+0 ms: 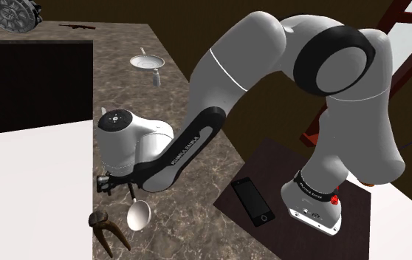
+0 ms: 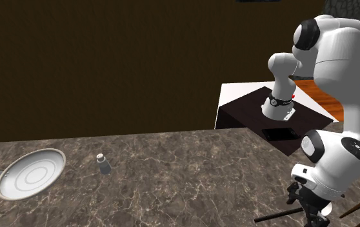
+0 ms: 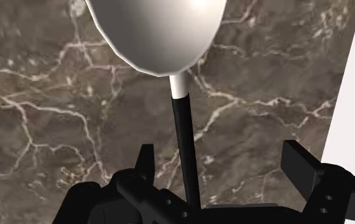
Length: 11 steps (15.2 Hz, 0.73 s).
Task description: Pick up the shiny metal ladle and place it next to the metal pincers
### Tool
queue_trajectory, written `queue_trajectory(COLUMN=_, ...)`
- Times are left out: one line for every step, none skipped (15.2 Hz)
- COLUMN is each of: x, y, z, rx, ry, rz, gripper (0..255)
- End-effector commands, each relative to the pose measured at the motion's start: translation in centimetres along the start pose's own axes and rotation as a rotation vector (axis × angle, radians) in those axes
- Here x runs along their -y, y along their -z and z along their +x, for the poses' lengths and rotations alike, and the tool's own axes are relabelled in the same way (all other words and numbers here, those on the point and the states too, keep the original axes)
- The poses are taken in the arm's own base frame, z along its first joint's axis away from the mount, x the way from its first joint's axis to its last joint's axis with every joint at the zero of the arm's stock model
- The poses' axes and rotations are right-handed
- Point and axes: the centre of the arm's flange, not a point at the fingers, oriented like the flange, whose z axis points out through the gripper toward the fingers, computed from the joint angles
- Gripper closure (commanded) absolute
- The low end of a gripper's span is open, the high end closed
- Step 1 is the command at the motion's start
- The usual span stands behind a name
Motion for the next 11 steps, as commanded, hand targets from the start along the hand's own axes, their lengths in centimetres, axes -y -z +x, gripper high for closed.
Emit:
queue_trajectory(x=-0.1, y=2.1, z=0.1, rx=0.0, ry=0.0, rz=0.0, gripper=0)
queue_trajectory(x=-0.1, y=3.4, z=0.1, rx=0.0, ry=0.0, rz=0.0, gripper=0)
queue_trajectory(x=-0.1, y=4.4, z=0.1, rx=0.0, ry=0.0, rz=0.0, gripper=0)
queue_trajectory(x=-0.1, y=4.4, z=0.1, rx=0.0, ry=0.0, rz=0.0, gripper=0)
queue_trajectory(x=-0.1, y=4.4, z=0.0, rx=0.0, ry=0.0, rz=0.0, gripper=0)
queue_trajectory(x=-0.1, y=4.4, z=0.0, rx=0.0, ry=0.0, rz=0.0, gripper=0)
queue_trajectory(x=-0.1, y=4.4, z=0.0, rx=0.0, ry=0.0, rz=0.0, gripper=0)
queue_trajectory(x=-0.1, y=4.4, z=0.1, rx=0.0, ry=0.0, rz=0.0, gripper=0)
queue_trajectory(x=-0.1, y=4.4, z=0.1, rx=0.0, ry=0.0, rz=0.0, gripper=0)
queue_trajectory(x=-0.1, y=4.4, z=0.1, rx=0.0, ry=0.0, rz=0.0, gripper=0)
queue_trajectory(x=-0.1, y=4.4, z=0.1, rx=0.0, ry=0.0, rz=0.0, gripper=0)
